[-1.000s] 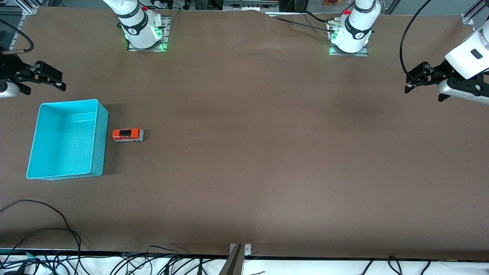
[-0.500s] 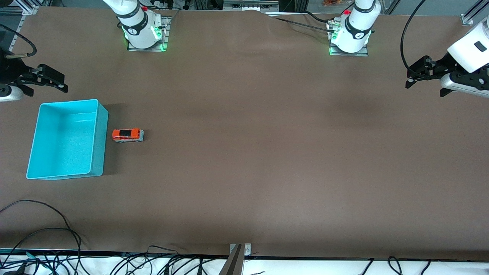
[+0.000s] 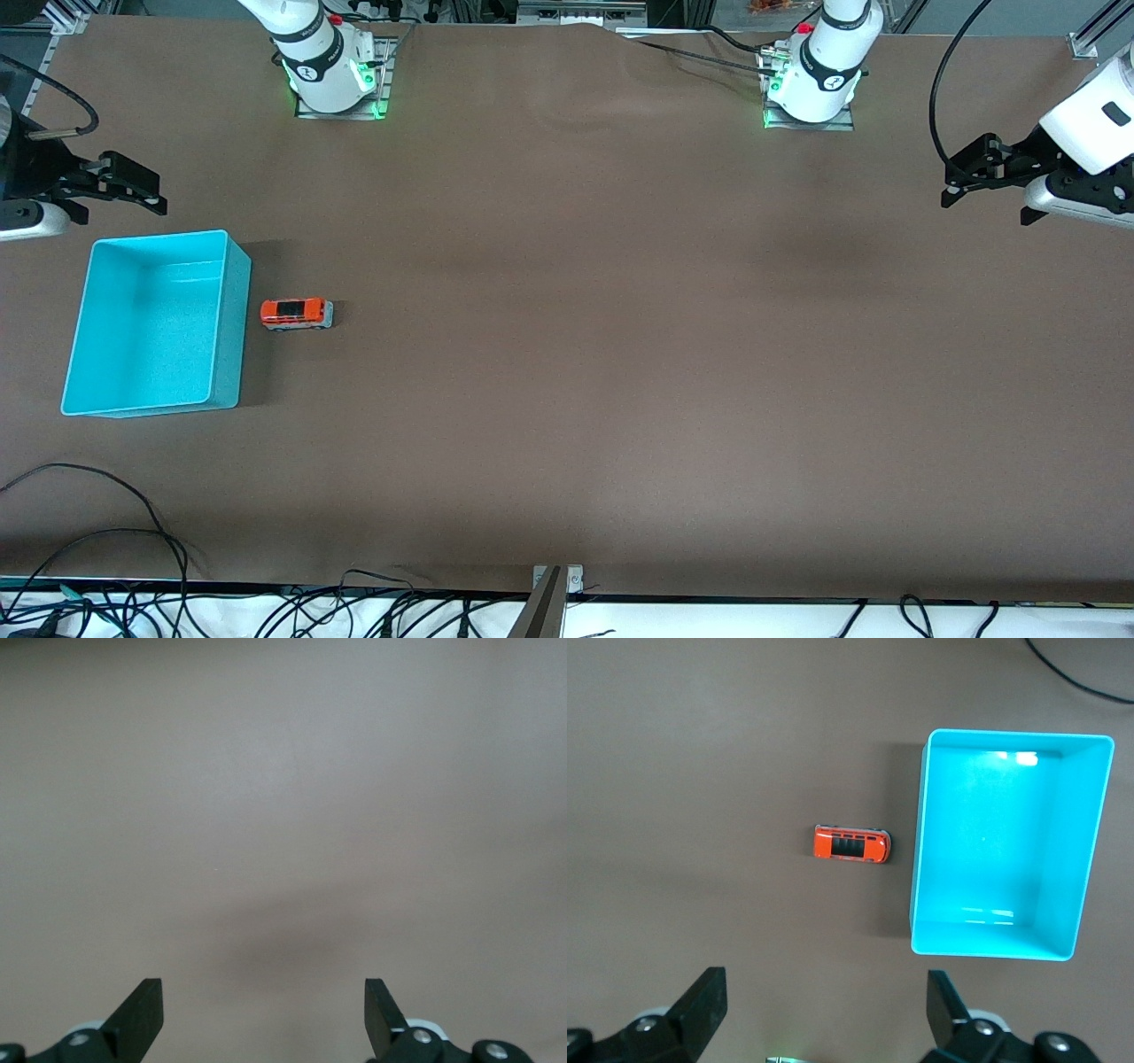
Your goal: Wind up bus and store in blue box
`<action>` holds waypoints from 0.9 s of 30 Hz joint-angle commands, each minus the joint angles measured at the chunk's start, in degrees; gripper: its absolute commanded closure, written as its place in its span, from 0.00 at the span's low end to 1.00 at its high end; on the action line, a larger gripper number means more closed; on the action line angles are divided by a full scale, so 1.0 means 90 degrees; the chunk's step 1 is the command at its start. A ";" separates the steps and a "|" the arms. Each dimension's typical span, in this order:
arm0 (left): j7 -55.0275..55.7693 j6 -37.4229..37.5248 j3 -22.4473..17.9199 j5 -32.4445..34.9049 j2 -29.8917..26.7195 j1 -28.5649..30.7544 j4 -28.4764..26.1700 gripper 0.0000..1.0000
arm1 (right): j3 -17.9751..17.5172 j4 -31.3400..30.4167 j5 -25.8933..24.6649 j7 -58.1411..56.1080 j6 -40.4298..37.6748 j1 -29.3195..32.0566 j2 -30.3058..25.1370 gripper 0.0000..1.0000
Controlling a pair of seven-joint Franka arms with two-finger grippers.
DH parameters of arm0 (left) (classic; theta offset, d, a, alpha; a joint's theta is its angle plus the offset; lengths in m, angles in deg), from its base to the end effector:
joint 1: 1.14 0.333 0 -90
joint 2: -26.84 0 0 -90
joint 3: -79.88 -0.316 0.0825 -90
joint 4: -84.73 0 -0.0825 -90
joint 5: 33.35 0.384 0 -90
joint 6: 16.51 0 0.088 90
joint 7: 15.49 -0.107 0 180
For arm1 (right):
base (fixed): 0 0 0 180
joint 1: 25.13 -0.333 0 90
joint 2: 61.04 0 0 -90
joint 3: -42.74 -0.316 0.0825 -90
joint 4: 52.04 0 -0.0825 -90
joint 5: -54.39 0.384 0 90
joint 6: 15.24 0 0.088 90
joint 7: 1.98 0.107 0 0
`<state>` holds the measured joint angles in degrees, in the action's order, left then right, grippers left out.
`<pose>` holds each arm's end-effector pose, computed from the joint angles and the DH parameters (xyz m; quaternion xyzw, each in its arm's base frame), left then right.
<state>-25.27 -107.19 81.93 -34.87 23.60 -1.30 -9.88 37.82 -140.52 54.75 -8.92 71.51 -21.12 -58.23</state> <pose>0.5366 -0.0241 0.6184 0.9945 -0.1042 -0.0052 0.0126 0.5628 0.0084 0.6049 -0.9969 -0.0685 0.0392 0.0073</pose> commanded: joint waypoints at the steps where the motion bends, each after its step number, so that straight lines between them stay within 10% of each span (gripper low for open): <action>1: 0.0081 0.0173 -0.0053 0.0081 0.0106 -0.0099 0.0229 0.00 | 0.0088 -0.0411 0.0106 0.0068 0.0223 -0.0094 -0.0098 0.00; 27: 0.0403 0.0378 -0.0053 0.0032 0.0175 -0.0021 0.0258 0.00 | -0.0225 -0.2150 0.0106 0.0077 0.1844 -0.0094 -0.0186 0.00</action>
<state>-22.39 -105.78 81.93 -34.87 23.88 -1.41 -9.81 36.55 -155.88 54.76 -8.75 84.98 -22.16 -58.20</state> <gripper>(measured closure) 0.000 0.000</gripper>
